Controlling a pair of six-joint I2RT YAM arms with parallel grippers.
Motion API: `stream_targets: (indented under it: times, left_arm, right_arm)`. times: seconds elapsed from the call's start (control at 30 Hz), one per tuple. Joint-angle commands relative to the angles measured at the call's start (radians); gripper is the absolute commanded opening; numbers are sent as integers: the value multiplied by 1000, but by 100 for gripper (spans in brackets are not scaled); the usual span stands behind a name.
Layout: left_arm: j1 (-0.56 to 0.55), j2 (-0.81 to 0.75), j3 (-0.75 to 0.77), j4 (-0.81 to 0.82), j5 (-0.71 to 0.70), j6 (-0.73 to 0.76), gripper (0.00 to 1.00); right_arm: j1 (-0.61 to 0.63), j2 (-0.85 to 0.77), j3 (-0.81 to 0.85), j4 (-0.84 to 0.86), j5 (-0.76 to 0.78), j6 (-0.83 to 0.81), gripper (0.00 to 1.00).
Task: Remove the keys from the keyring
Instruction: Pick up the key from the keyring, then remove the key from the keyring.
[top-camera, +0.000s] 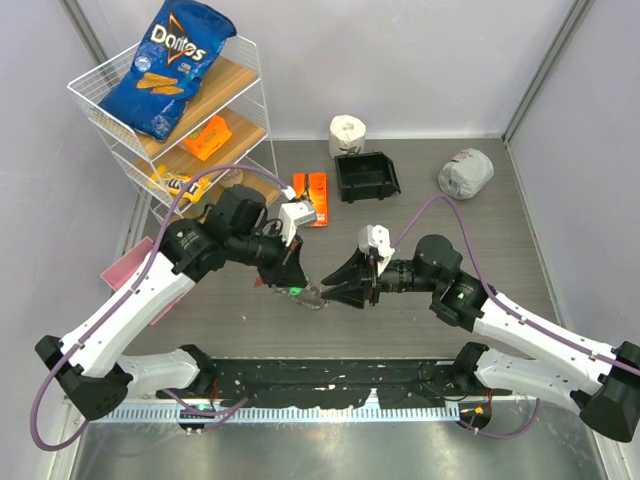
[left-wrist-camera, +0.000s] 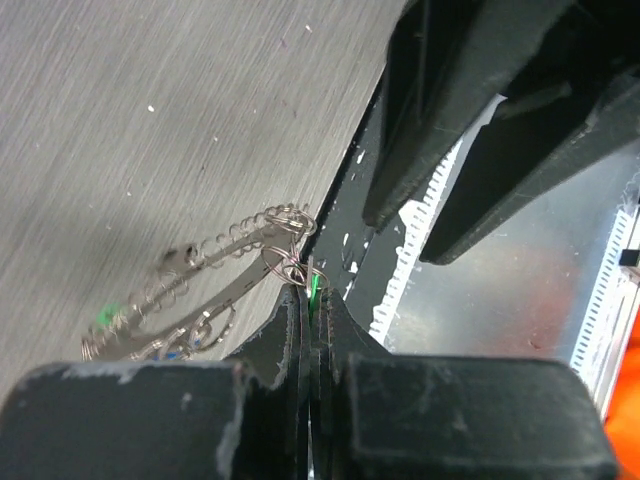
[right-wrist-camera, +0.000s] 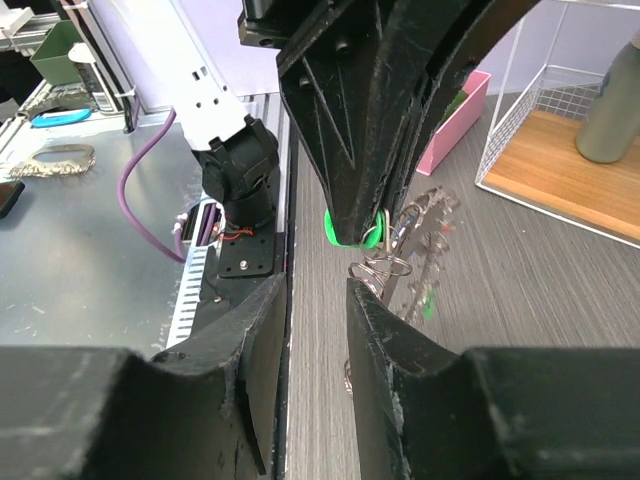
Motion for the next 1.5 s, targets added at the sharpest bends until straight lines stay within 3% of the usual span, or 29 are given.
stream_targets:
  times: [0.0,0.37,0.73,0.9,1.33,1.47]
  left_arm:
    - [-4,34,76,-91,-30,-105,0]
    - [-4,54,115,-124,-26,-191,0]
    - [-4,29,122,-124,106,-96,0]
    - [-8,19,127,-156,102,-30,0]
    - [-8,5,127,-133,113,-30,0]
    - [-8,5,124,-130,112,-32,0]
  right_arm:
    - [19,-25,5,40,87,-16,36]
    - [53,-10,-35,86,135,-25,34]
    - [65,35,-33,109,150,-34,36]
    - [65,53,-30,128,113,-40,36]
    - [94,93,-7,146,12,-30,24]
    - [103,93,-3,151,20,-27,16]
